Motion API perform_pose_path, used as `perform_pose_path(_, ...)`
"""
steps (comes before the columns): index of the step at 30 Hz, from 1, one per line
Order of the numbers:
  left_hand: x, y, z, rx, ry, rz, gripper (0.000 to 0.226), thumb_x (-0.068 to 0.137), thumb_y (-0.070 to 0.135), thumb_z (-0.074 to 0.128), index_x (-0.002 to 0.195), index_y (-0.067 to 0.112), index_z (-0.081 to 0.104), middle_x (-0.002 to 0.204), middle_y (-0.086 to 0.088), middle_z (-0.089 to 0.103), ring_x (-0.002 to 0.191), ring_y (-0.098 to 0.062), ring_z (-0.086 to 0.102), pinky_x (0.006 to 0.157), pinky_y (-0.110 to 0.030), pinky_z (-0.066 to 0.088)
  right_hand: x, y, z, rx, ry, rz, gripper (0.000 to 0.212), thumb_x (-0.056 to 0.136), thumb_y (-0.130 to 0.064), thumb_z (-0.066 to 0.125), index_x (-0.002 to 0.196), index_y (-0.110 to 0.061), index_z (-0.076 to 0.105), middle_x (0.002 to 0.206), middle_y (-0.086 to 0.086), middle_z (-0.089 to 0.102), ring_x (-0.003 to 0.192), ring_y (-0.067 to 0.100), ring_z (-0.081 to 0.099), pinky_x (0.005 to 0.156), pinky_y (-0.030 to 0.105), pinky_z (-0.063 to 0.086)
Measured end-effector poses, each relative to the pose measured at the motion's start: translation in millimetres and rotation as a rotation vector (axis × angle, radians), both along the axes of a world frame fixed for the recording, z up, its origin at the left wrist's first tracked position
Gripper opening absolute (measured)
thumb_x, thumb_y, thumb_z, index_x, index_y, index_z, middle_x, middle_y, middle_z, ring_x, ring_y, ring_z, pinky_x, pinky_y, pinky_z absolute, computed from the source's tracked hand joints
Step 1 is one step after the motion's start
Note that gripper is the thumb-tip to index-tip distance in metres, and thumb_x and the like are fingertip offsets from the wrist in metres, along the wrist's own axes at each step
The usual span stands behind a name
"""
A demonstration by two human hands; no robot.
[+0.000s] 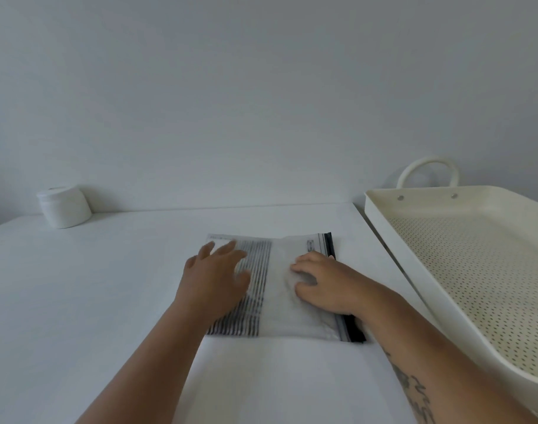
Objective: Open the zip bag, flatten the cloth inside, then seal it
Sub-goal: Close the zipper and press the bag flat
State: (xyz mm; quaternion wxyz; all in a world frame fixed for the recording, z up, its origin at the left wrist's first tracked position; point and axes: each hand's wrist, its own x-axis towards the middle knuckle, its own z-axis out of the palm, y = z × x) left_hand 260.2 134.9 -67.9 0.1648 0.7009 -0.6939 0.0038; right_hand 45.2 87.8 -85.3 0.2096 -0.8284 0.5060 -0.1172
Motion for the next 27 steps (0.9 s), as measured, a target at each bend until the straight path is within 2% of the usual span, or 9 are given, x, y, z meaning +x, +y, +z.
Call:
perform_pose_path(2,2.9,-1.1,-4.3,0.157,-0.064,0.022,0.052,0.096,0.048,0.037,0.147,0.036,0.034,0.161,0.009,0.02,0.148,-0.024,0.012,0.117,-0.044,0.015,0.0,0.5,1.8,-0.01,-0.021,-0.023,0.049,0.09,-0.039,0.047,0.138,-0.025,0.049,0.147,-0.012,0.038,0.135,0.018,0.037,0.113,0.033,0.028)
perform_pose_path(7,-11.9,5.7,0.8,0.138,-0.147,0.031,0.048,0.094,0.053,0.033,0.134,0.032,0.049,0.142,0.008,0.049,0.131,-0.023,0.034,0.101,-0.042,0.03,1.9,5.7,11.6,-0.195,0.042,-0.175,0.029,0.092,-0.032,0.045,0.107,-0.015,0.064,0.118,0.001,0.055,0.1,0.024,0.058,0.089,0.04,0.049)
perform_pose_path(9,-17.6,7.9,3.5,0.082,-0.115,0.055,0.039,0.096,0.045,0.033,0.121,0.027,0.057,0.134,0.007,0.053,0.126,-0.023,0.036,0.098,-0.04,0.03,8.3,7.9,14.6,-0.326,0.002,-0.215,0.033,0.094,-0.028,0.043,0.115,-0.012,0.062,0.124,0.003,0.056,0.106,0.025,0.058,0.089,0.039,0.049)
perform_pose_path(11,-17.8,7.1,2.1,0.063,-0.109,0.07,0.033,0.096,0.03,0.033,0.117,0.023,0.057,0.141,0.002,0.049,0.13,-0.024,0.034,0.102,-0.042,0.03,25.1,9.0,16.8,-0.41,-0.068,-0.139,0.041,0.097,-0.025,0.039,0.133,-0.015,0.054,0.138,0.001,0.051,0.123,0.023,0.05,0.1,0.038,0.044)
perform_pose_path(13,-15.9,4.4,-1.6,0.126,-0.086,0.059,0.042,0.097,0.023,0.032,0.136,0.02,0.047,0.158,0.0,0.03,0.145,-0.028,0.02,0.113,-0.046,0.022,47.3,5.2,17.0,-0.415,-0.018,-0.036,0.046,0.1,-0.025,0.034,0.145,-0.015,0.04,0.152,0.004,0.04,0.14,0.025,0.034,0.114,0.042,0.03)
perform_pose_path(15,-14.4,1.9,-4.6,0.189,-0.077,0.05,0.049,0.098,0.022,0.03,0.147,0.018,0.034,0.162,0.0,0.018,0.149,-0.027,0.009,0.119,-0.047,0.013,65.7,-2.8,14.9,-0.36,0.081,0.011,0.049,0.103,-0.026,0.028,0.15,-0.016,0.027,0.16,0.005,0.026,0.148,0.026,0.017,0.12,0.045,0.015)
perform_pose_path(20,-14.5,-2.1,-10.5,0.219,-0.141,0.024,0.054,0.098,0.024,0.025,0.151,0.014,0.024,0.164,-0.004,0.008,0.149,-0.029,0.005,0.119,-0.047,0.007,76.1,-18.9,-2.2,-0.205,0.213,0.057,0.052,0.104,-0.032,0.021,0.153,-0.016,0.017,0.164,0.004,0.012,0.15,0.024,0.007,0.121,0.045,0.007)
perform_pose_path(23,-15.5,-4.0,-14.1,0.232,-0.156,0.031,0.056,0.1,0.031,0.017,0.154,0.016,0.016,0.164,-0.002,0.005,0.149,-0.028,0.002,0.12,-0.046,0.005,72.5,-22.8,-14.1,-0.194,0.2,0.047,0.054,0.102,-0.037,0.018,0.154,-0.021,0.014,0.164,0.001,0.01,0.15,0.02,0.006,0.121,0.041,0.004)
perform_pose_path(27,-19.6,-3.4,-15.9,0.232,-0.205,0.035,0.057,0.1,0.032,0.017,0.153,0.014,0.018,0.164,-0.004,0.004,0.149,-0.028,0.001,0.12,-0.048,0.005,64.3,-27.1,-17.9,-0.197,0.225,0.01,0.059,0.098,-0.048,0.015,0.154,-0.029,0.012,0.164,-0.002,0.005,0.15,0.016,0.003,0.121,0.041,0.0)
